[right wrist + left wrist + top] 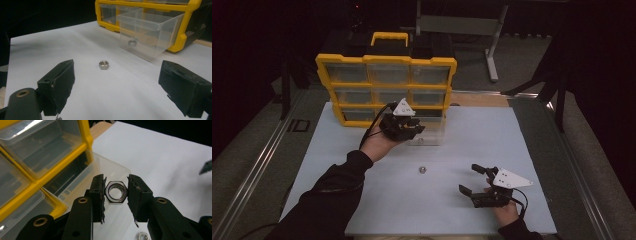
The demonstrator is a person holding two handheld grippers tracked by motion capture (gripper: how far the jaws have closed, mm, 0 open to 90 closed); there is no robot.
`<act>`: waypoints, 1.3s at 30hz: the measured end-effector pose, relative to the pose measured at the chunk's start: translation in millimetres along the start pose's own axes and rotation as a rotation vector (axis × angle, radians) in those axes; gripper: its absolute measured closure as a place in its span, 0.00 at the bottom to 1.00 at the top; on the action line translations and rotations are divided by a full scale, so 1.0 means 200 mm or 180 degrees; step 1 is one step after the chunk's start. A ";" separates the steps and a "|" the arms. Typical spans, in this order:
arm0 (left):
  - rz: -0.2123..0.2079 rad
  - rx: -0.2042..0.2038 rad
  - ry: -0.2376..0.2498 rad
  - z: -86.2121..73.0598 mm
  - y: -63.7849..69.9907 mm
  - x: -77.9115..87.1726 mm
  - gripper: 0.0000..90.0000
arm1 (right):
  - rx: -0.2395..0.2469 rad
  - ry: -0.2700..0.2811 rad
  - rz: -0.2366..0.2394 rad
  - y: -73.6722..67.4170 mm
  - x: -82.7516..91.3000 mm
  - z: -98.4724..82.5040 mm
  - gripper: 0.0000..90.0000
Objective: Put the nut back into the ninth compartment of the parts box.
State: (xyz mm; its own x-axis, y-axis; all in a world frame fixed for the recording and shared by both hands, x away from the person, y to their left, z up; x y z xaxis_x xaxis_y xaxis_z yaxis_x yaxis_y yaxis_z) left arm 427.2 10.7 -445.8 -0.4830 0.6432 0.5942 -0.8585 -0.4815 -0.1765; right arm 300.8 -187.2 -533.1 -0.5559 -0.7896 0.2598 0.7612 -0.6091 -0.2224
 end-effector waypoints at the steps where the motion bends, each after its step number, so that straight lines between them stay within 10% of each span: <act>1: 0.0021 0.0010 0.0002 0.00 -0.01 0.00 0.74 | -0.0002 0.0001 0.0002 0.00 0.00 0.00 0.15; 18: 0.0344 0.0440 -0.0080 -0.04 -0.10 -0.13 0.74 | -0.0002 -0.0015 0.0002 0.00 0.00 0.00 0.15; 39: 0.0291 0.0816 -0.0387 -0.08 -0.10 -0.33 0.73 | 0.0000 -0.0021 0.0014 0.00 0.00 0.00 0.15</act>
State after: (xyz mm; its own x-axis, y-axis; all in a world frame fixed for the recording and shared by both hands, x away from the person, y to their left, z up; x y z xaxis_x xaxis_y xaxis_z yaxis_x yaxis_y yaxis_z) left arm 472.9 -13.1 -493.4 -0.5189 0.5216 0.6772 -0.7333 -0.6788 -0.0389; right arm 300.5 -186.9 -534.1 -0.5505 -0.7917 0.2651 0.7635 -0.6058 -0.2237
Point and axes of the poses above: each handheld gripper's, and its own axes: x roughly backward along the jaws, z roughly out of its top, y roughly to its right, the point moved 9 cm from there along -x, roughly forward along the jaws, and after that the axes turned 10 degrees about -x, right-handed, at the moved point
